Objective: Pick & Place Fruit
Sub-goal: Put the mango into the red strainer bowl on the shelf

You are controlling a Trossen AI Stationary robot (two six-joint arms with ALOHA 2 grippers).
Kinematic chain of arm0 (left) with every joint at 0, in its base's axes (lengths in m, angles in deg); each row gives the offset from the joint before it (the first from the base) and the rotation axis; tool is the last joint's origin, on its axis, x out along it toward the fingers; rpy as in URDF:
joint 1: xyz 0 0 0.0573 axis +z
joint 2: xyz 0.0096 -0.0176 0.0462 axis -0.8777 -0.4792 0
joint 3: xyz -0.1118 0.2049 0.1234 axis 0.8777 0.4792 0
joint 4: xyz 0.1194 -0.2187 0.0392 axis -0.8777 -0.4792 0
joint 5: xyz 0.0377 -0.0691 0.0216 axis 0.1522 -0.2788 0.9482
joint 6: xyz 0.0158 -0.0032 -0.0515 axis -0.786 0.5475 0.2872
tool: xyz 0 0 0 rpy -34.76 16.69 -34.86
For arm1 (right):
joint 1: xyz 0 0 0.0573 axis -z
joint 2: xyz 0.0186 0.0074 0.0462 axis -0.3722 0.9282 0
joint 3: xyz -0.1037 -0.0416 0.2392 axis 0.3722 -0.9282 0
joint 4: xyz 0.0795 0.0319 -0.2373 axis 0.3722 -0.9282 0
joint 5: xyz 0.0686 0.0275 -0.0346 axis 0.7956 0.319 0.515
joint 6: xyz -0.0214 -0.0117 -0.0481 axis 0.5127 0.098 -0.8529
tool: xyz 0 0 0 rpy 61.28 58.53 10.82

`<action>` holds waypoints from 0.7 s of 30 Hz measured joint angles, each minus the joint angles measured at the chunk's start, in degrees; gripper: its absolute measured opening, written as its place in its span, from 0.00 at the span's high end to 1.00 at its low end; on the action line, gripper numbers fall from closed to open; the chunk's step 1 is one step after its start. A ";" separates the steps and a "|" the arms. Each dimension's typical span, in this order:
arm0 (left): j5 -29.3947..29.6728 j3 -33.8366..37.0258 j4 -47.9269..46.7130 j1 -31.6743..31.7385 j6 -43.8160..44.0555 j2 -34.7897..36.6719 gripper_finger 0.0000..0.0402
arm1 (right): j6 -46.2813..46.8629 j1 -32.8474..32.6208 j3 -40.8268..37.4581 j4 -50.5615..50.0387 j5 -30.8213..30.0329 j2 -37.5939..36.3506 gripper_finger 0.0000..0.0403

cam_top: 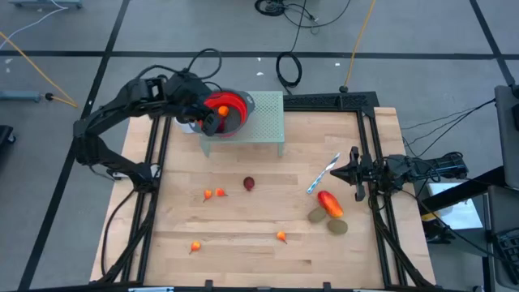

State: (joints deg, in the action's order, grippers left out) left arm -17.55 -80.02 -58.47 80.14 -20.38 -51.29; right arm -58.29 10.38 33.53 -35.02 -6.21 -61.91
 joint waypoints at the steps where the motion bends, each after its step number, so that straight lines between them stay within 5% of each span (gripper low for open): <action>1: 0.31 0.02 -0.18 -0.67 0.45 0.56 0.39 | 0.28 0.00 -0.01 0.00 0.01 0.00 1.00; 13: 10.73 7.74 0.50 -15.10 9.55 6.76 0.39 | 0.38 0.00 0.00 0.00 0.04 0.00 1.00; 21: 13.14 20.79 13.49 -23.05 11.11 13.62 0.39 | 0.40 0.00 0.00 0.01 0.08 0.02 1.00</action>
State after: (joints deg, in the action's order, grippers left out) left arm -4.41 -59.22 -44.99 57.10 -9.28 -37.67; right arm -57.89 10.38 33.53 -35.01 -6.13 -61.89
